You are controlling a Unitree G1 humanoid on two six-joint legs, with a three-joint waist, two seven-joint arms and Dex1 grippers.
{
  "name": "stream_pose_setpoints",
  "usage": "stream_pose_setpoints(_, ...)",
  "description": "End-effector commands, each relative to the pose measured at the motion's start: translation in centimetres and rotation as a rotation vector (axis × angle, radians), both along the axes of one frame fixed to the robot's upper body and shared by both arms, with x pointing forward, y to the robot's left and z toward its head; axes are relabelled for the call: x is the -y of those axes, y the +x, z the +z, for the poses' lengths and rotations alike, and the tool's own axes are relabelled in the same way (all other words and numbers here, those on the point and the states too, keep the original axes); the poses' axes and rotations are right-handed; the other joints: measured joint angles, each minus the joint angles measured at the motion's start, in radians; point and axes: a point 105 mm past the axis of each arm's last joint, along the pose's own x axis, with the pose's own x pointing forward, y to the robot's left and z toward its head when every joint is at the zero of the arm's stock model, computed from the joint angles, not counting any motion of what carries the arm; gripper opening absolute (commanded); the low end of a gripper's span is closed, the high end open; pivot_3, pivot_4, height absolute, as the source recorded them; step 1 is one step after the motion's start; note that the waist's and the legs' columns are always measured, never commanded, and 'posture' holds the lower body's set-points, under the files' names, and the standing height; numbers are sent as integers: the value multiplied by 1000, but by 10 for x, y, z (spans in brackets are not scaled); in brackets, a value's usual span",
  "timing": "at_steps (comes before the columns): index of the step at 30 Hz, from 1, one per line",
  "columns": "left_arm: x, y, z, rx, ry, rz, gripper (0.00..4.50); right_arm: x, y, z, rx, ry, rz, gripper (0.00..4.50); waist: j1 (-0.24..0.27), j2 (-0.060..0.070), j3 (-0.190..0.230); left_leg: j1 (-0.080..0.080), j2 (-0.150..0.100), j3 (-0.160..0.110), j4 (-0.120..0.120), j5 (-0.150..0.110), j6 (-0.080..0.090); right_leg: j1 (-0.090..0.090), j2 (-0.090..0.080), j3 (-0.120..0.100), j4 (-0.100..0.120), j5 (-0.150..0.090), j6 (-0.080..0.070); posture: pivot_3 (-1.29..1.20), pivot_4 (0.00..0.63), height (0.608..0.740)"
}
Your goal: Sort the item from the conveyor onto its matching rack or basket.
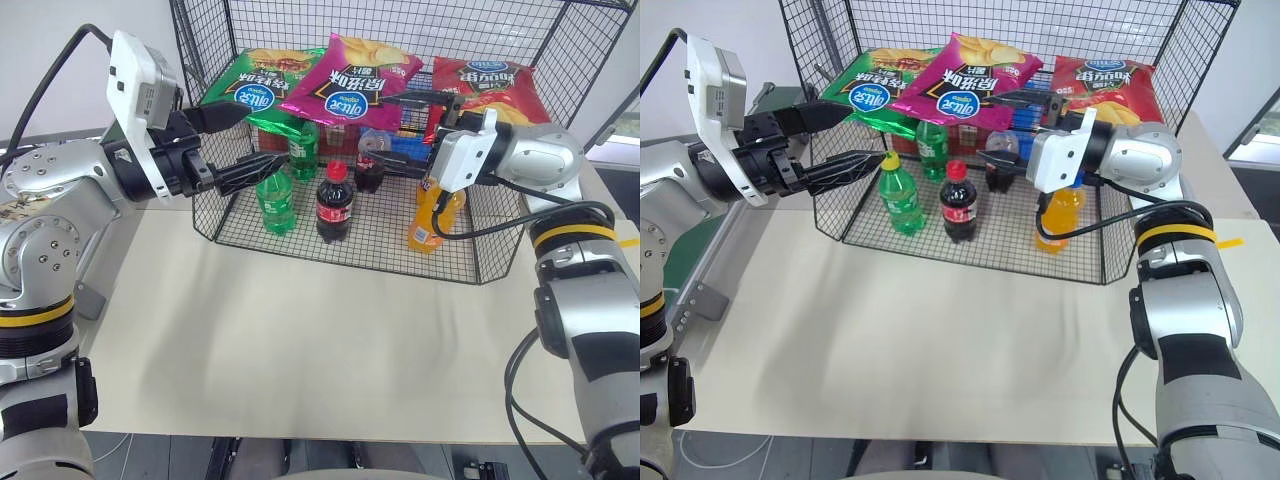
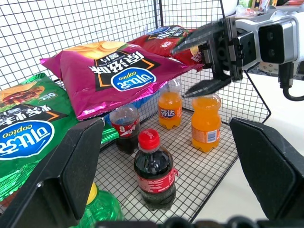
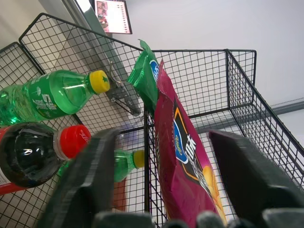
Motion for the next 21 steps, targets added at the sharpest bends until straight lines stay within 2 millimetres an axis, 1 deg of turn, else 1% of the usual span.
stream_pose_setpoints(1,-6,-8,12,63,17,20,4500,2,-17,31,30,123,53,4411,0,0,0,0,0,0,0,0,0,0,0,0,0,0,0,0,150,740)
stream_pose_setpoints(2,-7,-8,11,60,21,24,4500,1,-20,32,19,132,61,4411,0,0,0,0,0,0,0,0,0,0,0,0,0,0,0,0,150,740)
stream_pose_setpoints(4,-16,-5,11,58,45,58,4500,-4,-29,41,-68,206,88,4411,0,0,0,0,1,0,0,0,0,0,0,0,1,0,0,0,150,740)
stream_pose_setpoints(6,-27,-2,11,62,85,107,4500,-7,-39,46,-225,273,103,4411,1,0,0,0,2,-1,0,0,0,0,0,0,2,0,0,0,150,740)
stream_pose_setpoints(8,-38,-1,11,77,123,153,4500,-7,-49,46,-334,303,90,4411,5,1,0,0,3,-2,0,0,0,0,-1,0,2,0,0,0,150,740)
stream_pose_setpoints(12,-54,-1,9,94,167,208,4500,10,-64,49,-455,370,-34,4411,17,1,0,-1,3,-3,0,0,0,0,-1,-1,1,0,0,0,150,740)
stream_pose_setpoints(13,-57,0,9,94,167,217,4500,15,-68,48,-488,383,-74,4411,25,1,0,-1,3,-3,0,0,1,0,-1,-1,1,0,0,0,150,740)
stream_pose_setpoints(16,-64,5,13,105,139,234,4500,25,-76,47,-581,417,-171,4411,29,1,0,-1,2,-1,0,-1,1,-1,0,-1,-1,0,0,0,150,740)
stream_pose_setpoints(18,-64,9,16,112,105,225,4500,32,-78,47,-628,456,-222,4411,29,1,0,-1,1,-1,0,-1,2,-1,0,-1,-2,0,0,0,150,740)
stream_pose_setpoints(21,-59,14,18,126,94,206,4500,39,-78,45,-654,505,-271,4411,27,0,0,-1,1,0,0,-1,2,-1,1,-1,-6,0,0,0,150,740)
